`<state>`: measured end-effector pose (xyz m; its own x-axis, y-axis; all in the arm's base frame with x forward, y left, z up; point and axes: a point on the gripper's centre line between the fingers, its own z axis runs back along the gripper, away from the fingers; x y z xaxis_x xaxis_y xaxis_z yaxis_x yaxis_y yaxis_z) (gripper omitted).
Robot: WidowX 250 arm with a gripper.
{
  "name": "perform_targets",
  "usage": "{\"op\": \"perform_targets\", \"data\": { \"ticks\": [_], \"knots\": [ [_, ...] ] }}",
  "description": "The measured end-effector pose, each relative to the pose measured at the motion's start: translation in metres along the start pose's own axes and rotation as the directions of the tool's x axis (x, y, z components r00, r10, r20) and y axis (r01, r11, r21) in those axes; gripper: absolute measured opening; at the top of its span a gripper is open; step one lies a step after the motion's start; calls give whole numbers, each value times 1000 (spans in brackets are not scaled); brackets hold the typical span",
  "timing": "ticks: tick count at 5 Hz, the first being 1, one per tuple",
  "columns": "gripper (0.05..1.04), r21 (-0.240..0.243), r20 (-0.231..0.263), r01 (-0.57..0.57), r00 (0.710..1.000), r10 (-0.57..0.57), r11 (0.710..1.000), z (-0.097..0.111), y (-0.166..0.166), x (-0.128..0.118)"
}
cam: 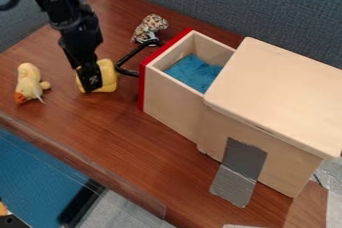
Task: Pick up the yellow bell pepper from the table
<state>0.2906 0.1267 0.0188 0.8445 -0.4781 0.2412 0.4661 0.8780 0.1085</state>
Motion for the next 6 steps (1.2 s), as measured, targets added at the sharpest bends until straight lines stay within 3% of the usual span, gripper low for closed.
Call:
{"op": "perform_targets", "data": {
  "ticks": [2, 3, 4, 6],
  "knots": [
    [950, 6, -38, 11, 999, -11, 1000, -16, -4, -5],
    [768, 7, -30, 3, 1000, -3, 1000, -17, -5, -4],
    [767, 11, -27, -15, 1000, 15, 1000, -17, -6, -9],
    [767, -10, -48, -148, 988, 147, 989, 7, -16, -57]
  ]
}}
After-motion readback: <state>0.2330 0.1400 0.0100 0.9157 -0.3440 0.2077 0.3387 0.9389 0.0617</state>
